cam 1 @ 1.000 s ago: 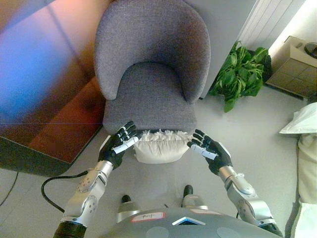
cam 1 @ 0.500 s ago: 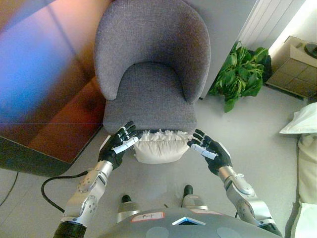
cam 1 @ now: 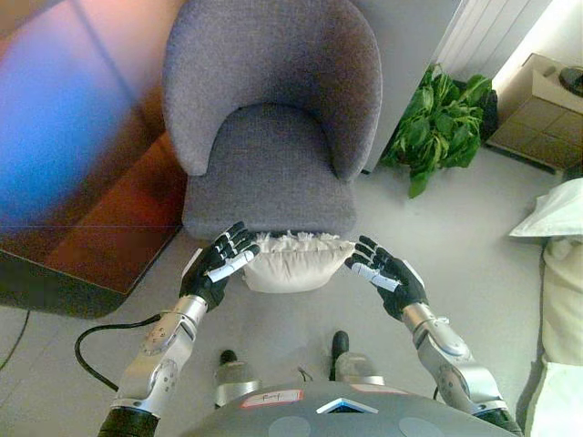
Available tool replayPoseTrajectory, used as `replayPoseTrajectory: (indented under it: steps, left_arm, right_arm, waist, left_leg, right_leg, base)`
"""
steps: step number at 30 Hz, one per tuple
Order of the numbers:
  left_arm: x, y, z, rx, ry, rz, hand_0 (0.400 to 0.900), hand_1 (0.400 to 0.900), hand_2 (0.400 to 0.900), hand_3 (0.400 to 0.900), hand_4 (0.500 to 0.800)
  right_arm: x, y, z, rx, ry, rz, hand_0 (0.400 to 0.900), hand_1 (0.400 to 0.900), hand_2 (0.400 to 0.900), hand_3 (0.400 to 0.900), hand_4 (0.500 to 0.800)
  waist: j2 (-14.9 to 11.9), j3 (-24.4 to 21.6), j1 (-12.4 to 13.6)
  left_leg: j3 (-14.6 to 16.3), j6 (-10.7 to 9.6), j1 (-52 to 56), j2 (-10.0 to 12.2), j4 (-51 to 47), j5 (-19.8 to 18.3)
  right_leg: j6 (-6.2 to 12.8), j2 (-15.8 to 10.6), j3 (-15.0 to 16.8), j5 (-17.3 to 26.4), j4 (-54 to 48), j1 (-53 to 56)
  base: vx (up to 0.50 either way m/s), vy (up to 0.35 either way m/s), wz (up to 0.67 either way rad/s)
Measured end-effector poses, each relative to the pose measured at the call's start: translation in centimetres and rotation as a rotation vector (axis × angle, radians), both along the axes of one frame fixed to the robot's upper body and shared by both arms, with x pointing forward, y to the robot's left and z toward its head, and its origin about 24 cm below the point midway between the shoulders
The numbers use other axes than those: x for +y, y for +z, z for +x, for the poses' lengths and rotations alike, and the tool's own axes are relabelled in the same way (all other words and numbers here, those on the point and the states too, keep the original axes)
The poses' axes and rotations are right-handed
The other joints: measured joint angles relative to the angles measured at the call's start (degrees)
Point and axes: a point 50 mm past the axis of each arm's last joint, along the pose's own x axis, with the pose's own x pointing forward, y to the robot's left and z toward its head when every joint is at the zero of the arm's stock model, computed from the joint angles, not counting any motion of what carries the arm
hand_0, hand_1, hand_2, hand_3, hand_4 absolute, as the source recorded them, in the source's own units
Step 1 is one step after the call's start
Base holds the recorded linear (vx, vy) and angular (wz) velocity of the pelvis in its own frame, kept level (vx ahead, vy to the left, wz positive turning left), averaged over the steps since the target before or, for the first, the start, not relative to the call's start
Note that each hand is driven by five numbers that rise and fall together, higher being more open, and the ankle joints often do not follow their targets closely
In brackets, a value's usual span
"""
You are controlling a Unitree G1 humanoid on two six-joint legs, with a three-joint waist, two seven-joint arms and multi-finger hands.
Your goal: Pick up the pillow and put it on the sofa.
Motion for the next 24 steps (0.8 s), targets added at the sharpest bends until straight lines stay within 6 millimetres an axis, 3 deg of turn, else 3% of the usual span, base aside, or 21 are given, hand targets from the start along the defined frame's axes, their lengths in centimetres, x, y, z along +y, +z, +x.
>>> replayPoseTrajectory:
  steps: [1,3,5,6,7,8,9,10,11,12,13,14,15,17,20,21,22,24]
  left_arm:
    - [0.0,-0.1,-0.1,0.005,0.002,-0.004,0.900,0.900,0.900,0.900,0.800]
    - [0.1,-0.3,-0.4,0.014,0.000,-0.008,0.900,0.900,0.900,0.900,0.800]
    - [-0.2,-0.5,-0.6,0.020,-0.001,-0.028,0.900,0.900,0.900,0.900,0.800]
    - [-0.7,-0.6,-0.8,0.019,0.004,-0.054,0.900,0.900,0.900,0.900,0.800]
    - [-1.2,-0.4,-0.6,0.000,-0.007,-0.078,0.900,0.900,0.900,0.900,0.800]
    - [-1.7,-0.1,-0.1,-0.022,-0.016,-0.102,0.900,0.900,0.900,0.900,0.800]
    - [-1.6,-0.1,0.1,-0.024,-0.012,-0.100,0.900,0.900,0.900,0.900,0.800]
    - [-1.3,-0.2,-0.1,-0.020,-0.005,-0.097,0.900,0.900,0.900,0.900,0.800]
    - [-1.0,-0.2,-0.4,-0.015,0.001,-0.089,0.900,0.900,0.900,0.900,0.800]
    - [-0.5,-0.2,-0.8,-0.008,0.005,-0.072,0.900,0.900,0.900,0.900,0.800]
    - [-0.1,-0.5,-1.2,-0.001,0.014,-0.063,0.900,0.900,0.900,0.900,0.800]
    - [-0.3,-1.1,-1.4,0.021,0.029,-0.078,0.900,0.900,0.900,0.900,0.800]
    - [-0.5,-1.4,-1.6,0.037,0.027,-0.086,0.900,0.900,0.900,0.900,0.800]
    - [-0.6,-1.4,-1.7,0.033,0.016,-0.094,0.900,0.900,0.900,0.900,0.800]
    - [-0.7,-1.4,-1.6,0.034,0.020,-0.097,0.900,0.900,0.900,0.900,0.800]
    - [-0.6,-1.4,-1.6,0.031,0.022,-0.097,0.900,0.900,0.900,0.900,0.800]
    - [-0.2,-1.3,-1.5,0.029,0.032,-0.083,0.900,0.900,0.900,0.900,0.800]
    - [0.7,-0.8,-1.1,0.012,0.031,-0.048,0.900,0.900,0.900,0.900,0.800]
  right_arm:
    - [-0.1,0.1,0.1,-0.004,0.004,-0.001,0.900,0.900,0.900,0.900,0.800]
    - [-0.4,0.2,0.1,-0.005,0.006,-0.007,0.900,0.900,0.900,0.900,0.800]
    - [-1.0,0.4,0.2,-0.010,0.002,-0.025,0.900,0.900,0.900,0.900,0.800]
    - [-1.7,0.7,0.2,-0.018,-0.004,-0.047,0.900,0.900,0.900,0.900,0.800]
    - [-2.6,1.0,-0.2,-0.022,-0.017,-0.070,0.900,0.900,0.900,0.900,0.800]
    - [-3.4,0.7,-0.7,0.001,-0.031,-0.093,0.900,0.900,0.900,0.900,0.800]
    - [-3.3,0.5,-0.8,0.013,-0.033,-0.090,0.900,0.900,0.900,0.900,0.800]
    - [-3.2,0.5,-1.0,0.014,-0.016,-0.082,0.900,0.900,0.900,0.900,0.800]
    - [-3.1,0.4,-1.3,0.018,-0.005,-0.074,0.900,0.900,0.900,0.900,0.800]
    - [-2.9,0.1,-1.9,0.040,0.003,-0.065,0.900,0.900,0.900,0.900,0.800]
    - [-2.9,-0.2,-2.6,0.060,0.007,-0.064,0.900,0.900,0.900,0.900,0.800]
    - [-3.0,-0.8,-2.6,0.078,-0.014,-0.061,0.900,0.900,0.900,0.900,0.800]
    - [-2.9,-1.1,-3.0,0.092,-0.035,-0.052,0.900,0.900,0.900,0.900,0.800]
    - [-2.8,-0.9,-2.7,0.080,-0.028,-0.052,0.900,0.900,0.900,0.900,0.800]
    - [-3.0,-0.9,-2.8,0.083,-0.034,-0.053,0.900,0.900,0.900,0.900,0.800]
    - [-3.0,-0.8,-2.8,0.083,-0.036,-0.052,0.900,0.900,0.900,0.900,0.800]
    - [-2.7,-0.7,-2.5,0.071,-0.029,-0.034,0.900,0.900,0.900,0.900,0.800]
    - [-1.8,-0.2,-2.0,0.035,-0.018,-0.001,0.900,0.900,0.900,0.900,0.800]
  waist:
    - [-0.6,0.6,-0.1]
    - [-1.5,1.5,0.2]
    - [-1.5,1.8,-0.1]
    - [1.0,1.8,-0.4]
    - [4.4,2.1,-0.6]
    - [6.8,2.3,-1.1]
    - [6.2,2.5,0.1]
    - [7.6,2.3,2.2]
    - [7.3,2.6,3.1]
    - [6.0,2.7,2.9]
    - [4.4,3.7,2.9]
    - [4.5,5.2,2.7]
    - [3.3,4.8,2.9]
    - [2.7,5.1,4.2]
    - [3.1,5.3,4.4]
    - [3.8,5.0,4.8]
    - [2.4,5.0,5.5]
    - [0.1,4.7,6.0]
  left_leg:
    - [-0.8,1.9,-1.2,0.0,2.4,1.6]
    - [-1.8,1.8,-2.2,-0.3,4.7,5.6]
    - [-1.0,2.1,-2.3,-2.6,4.6,6.4]
    - [-0.4,1.7,-2.3,-0.9,1.9,5.4]
    - [-0.9,-0.7,-1.6,2.0,-1.2,1.5]
    - [-1.9,-2.6,-0.2,3.2,-4.2,-3.8]
    - [-1.5,-3.1,0.7,2.4,-6.0,-4.5]
    - [-0.9,-2.8,0.4,2.9,-8.2,-4.2]
    - [0.1,-2.4,0.4,3.1,-8.5,-3.8]
    - [-0.5,-2.7,1.4,2.0,-8.7,-3.4]
    - [0.0,-4.1,3.2,1.1,-7.3,-0.6]
    - [-0.4,-5.0,0.2,1.9,-1.4,-1.0]
    - [0.5,-5.4,-3.4,1.3,1.8,-1.9]
    - [3.8,-3.7,-5.8,0.3,-5.2,-0.7]
    - [5.0,-2.4,-4.4,-0.8,-11.0,0.3]
    - [4.4,-0.3,-2.8,-1.4,-11.4,2.2]
    - [5.3,0.7,-1.8,-2.4,-10.8,3.7]
    - [7.6,2.5,-1.6,-4.0,-8.7,2.7]
  right_leg:
    - [-0.46,-0.1,0.1,0.0,-0.2,0.2]
    - [-0.84,-0.5,1.3,0.2,-2.2,1.5]
    - [-0.29,-2.0,1.2,-0.2,-2.2,0.7]
    - [-0.03,-0.3,1.2,-1.2,1.5,-0.1]
    - [-2.08,2.3,0.8,-4.8,10.2,-3.4]
    - [-2.39,3.9,0.3,-6.7,13.0,-5.5]
    - [-2.13,3.6,1.4,-6.7,12.6,-6.4]
    - [-0.88,4.6,1.6,-7.9,12.9,-6.8]
    - [-2.04,4.9,1.6,-11.8,24.0,-9.8]
    - [-1.86,4.5,1.1,-16.4,30.6,-8.8]
    - [-4.78,4.1,1.4,-21.3,26.1,-3.9]
    - [-4.90,5.0,2.0,-20.3,21.9,-0.4]
    - [-5.33,4.4,2.8,-19.7,19.2,0.4]
    - [-5.82,3.6,3.0,-15.8,12.2,2.7]
    - [-3.22,3.7,2.7,-13.8,5.7,9.6]
    - [-2.10,3.6,3.0,-14.1,5.3,10.4]
    - [-1.31,2.1,3.5,-14.7,4.9,11.1]
    - [0.57,-0.5,-1.1,-13.7,7.0,10.8]
  base:
    - [0.18,0.026,-0.18]
    - [0.22,0.084,-0.17]
    - [0.25,0.138,-0.10]
    - [0.31,0.184,-0.16]
    - [0.32,0.169,-0.23]
    - [0.35,0.164,-0.30]
    - [0.37,0.126,-0.35]
    - [0.37,0.108,-0.39]
    - [0.38,0.099,-0.38]
    - [0.36,0.094,-0.31]
    - [0.37,0.107,-0.24]
    - [0.36,0.116,-0.20]
    - [0.38,0.130,-0.21]
    - [0.44,0.134,-0.17]
    - [0.39,0.156,-0.17]
    - [0.43,0.188,-0.03]
    - [0.34,0.194,0.00]
    - [0.35,0.216,-0.07]
